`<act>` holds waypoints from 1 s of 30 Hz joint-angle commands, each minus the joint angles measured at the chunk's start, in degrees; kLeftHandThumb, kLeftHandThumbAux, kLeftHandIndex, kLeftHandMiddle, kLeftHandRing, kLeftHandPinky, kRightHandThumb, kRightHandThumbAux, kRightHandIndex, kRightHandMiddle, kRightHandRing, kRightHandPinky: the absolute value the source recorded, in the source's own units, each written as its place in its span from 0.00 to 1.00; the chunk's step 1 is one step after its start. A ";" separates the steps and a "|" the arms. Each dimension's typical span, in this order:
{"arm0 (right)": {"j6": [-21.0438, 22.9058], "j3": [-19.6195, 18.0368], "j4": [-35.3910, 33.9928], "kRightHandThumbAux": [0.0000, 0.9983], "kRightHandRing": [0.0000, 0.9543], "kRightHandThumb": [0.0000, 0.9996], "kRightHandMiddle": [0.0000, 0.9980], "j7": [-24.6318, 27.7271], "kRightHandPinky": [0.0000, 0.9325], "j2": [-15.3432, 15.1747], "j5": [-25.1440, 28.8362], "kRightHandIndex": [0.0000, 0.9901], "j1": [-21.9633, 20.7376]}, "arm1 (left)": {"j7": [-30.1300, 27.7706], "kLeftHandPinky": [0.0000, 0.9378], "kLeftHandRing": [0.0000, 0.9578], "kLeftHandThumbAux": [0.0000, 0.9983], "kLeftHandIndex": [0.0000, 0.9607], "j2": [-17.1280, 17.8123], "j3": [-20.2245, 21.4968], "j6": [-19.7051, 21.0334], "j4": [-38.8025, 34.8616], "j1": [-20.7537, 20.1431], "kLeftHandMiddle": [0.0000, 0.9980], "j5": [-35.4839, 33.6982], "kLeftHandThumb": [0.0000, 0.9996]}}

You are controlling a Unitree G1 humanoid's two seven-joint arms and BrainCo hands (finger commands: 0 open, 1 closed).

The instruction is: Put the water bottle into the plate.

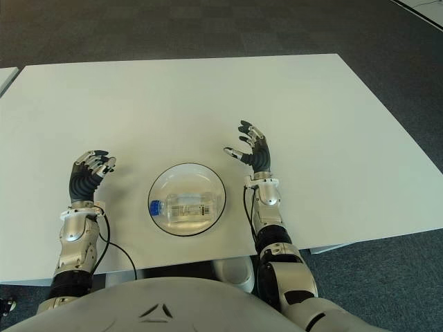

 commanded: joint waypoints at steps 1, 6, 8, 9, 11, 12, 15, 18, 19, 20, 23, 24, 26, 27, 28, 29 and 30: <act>3.94 -0.97 0.31 1.00 0.43 0.13 0.40 1.79 0.46 1.34 3.03 0.37 -0.61 | -1.02 0.57 0.58 0.71 0.45 0.62 -0.47 -0.02 2.55 -0.90 0.57 0.83 0.71; 7.43 -1.48 -0.98 1.00 0.44 0.22 0.41 2.81 0.48 2.00 4.53 0.40 -0.35 | -0.86 0.56 0.57 0.71 0.45 0.59 -0.50 2.21 2.68 -1.08 0.57 0.37 0.71; 9.53 -1.67 -1.80 1.00 0.45 0.25 0.41 2.90 0.48 2.31 5.03 0.40 -0.14 | -0.80 0.56 0.57 0.71 0.45 0.24 -0.50 2.49 3.27 -1.30 0.57 0.14 0.71; 10.22 -1.71 -2.16 0.91 0.45 0.41 0.42 2.86 0.48 2.41 5.14 0.41 -0.02 | -0.77 0.56 0.56 0.71 0.45 0.11 -0.50 2.48 3.46 -1.38 0.57 0.10 0.71; 11.32 -1.76 -2.87 0.82 0.45 0.55 0.42 2.76 0.47 2.53 5.16 0.41 0.19 | -0.81 0.56 0.56 0.71 0.45 -0.03 -0.49 2.51 3.55 -1.44 0.57 -0.03 0.71; 12.14 -1.72 -3.32 0.79 0.45 0.61 0.42 2.64 0.47 2.54 5.10 0.42 0.31 | -0.96 0.56 0.56 0.71 0.45 -0.12 -0.50 2.56 3.55 -1.44 0.57 -0.23 0.71; 14.06 -1.64 -4.53 0.75 0.44 0.67 0.42 2.56 0.47 2.51 4.95 0.42 0.66 | -1.26 0.55 0.56 0.71 0.45 -0.36 -0.57 2.58 3.57 -1.46 0.57 -0.58 0.71; 16.03 -1.43 -5.62 0.74 0.44 0.69 0.42 3.02 0.46 2.29 4.82 0.42 0.92 | -1.72 0.55 0.55 0.71 0.45 -0.47 -0.78 2.38 3.85 -1.55 0.56 -0.64 0.71; 16.51 -1.39 -5.91 0.74 0.44 0.70 0.42 3.17 0.47 2.22 4.81 0.42 0.98 | -1.84 0.55 0.55 0.71 0.45 -0.47 -0.84 2.27 3.97 -1.58 0.56 -0.57 0.71; 17.11 -1.28 -6.17 0.74 0.44 0.70 0.42 3.52 0.47 2.07 4.79 0.42 1.01 | -1.96 0.55 0.55 0.71 0.45 -0.38 -0.91 2.50 3.96 -1.58 0.56 -0.45 0.71; 18.30 -1.13 -6.78 0.74 0.43 0.70 0.41 4.14 0.47 1.82 4.70 0.42 1.13 | -2.04 0.54 0.55 0.71 0.45 -0.21 -0.98 3.15 3.84 -1.56 0.55 -0.19 0.71; 18.75 -1.07 -6.96 0.74 0.43 0.70 0.41 4.39 0.47 1.70 4.66 0.42 1.15 | -1.94 0.53 0.54 0.71 0.45 -0.15 -1.03 3.45 3.81 -1.57 0.55 -0.03 0.71; 19.51 -0.92 -7.29 0.74 0.43 0.70 0.41 4.64 0.46 1.48 4.48 0.42 1.19 | -1.78 0.53 0.54 0.71 0.45 -0.08 -1.09 3.98 3.71 -1.56 0.55 0.14 0.71; 19.84 -0.90 -7.46 0.74 0.43 0.70 0.40 4.70 0.46 1.35 4.40 0.42 1.20 | -1.68 0.53 0.54 0.71 0.45 -0.12 -1.12 4.22 3.58 -1.56 0.55 0.21 0.71; 20.31 -0.78 -7.62 0.74 0.43 0.70 0.40 4.74 0.46 1.15 4.17 0.42 1.20 | -1.55 0.52 0.54 0.71 0.45 -0.15 -1.13 4.64 3.43 -1.55 0.55 0.27 0.71; 20.68 -0.69 -7.78 0.74 0.43 0.70 0.40 4.77 0.46 1.00 4.02 0.42 1.21 | -1.47 0.52 0.53 0.71 0.45 -0.17 -1.14 4.94 3.32 -1.54 0.54 0.32 0.71; 21.14 -0.56 -7.92 0.74 0.42 0.70 0.40 4.76 0.45 0.80 3.79 0.42 1.21 | -1.47 0.52 0.53 0.71 0.45 -0.23 -1.14 5.27 3.14 -1.50 0.54 0.25 0.71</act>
